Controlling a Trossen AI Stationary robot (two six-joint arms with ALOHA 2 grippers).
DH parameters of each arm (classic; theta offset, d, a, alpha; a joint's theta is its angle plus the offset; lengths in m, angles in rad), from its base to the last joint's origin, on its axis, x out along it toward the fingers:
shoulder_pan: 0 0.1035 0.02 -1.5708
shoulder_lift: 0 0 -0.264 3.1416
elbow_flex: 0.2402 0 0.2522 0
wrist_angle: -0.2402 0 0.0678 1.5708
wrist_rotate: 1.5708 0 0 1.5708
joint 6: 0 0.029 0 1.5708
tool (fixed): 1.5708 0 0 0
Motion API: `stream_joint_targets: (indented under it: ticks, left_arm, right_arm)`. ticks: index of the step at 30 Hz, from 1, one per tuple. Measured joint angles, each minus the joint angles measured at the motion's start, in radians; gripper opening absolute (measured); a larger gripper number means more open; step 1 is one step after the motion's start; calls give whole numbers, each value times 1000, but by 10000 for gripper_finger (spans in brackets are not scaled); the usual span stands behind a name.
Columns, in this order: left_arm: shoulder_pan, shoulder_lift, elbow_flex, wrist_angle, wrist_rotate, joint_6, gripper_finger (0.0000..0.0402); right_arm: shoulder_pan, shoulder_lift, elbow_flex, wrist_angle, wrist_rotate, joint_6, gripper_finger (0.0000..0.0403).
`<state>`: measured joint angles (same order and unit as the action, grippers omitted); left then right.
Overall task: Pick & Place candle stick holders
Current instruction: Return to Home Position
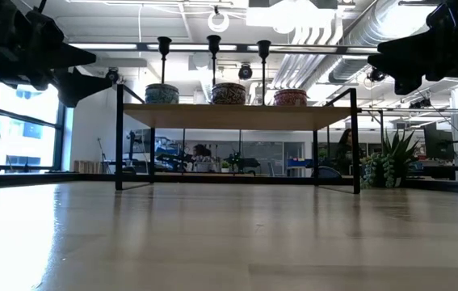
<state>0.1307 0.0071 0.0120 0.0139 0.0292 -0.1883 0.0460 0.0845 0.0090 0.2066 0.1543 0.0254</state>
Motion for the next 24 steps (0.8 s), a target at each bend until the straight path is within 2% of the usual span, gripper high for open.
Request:
stream_joint_targets:
  ticks: [16, 24]
  left_arm:
    - [0, 0, 0, 0, 0, 0, 340]
    - [0, 0, 0, 0, 0, 0, 340]
  right_arm:
    - [0, 0, 0, 0, 0, -2, 167]
    - [0, 0, 0, -1, 65, -75, 167]
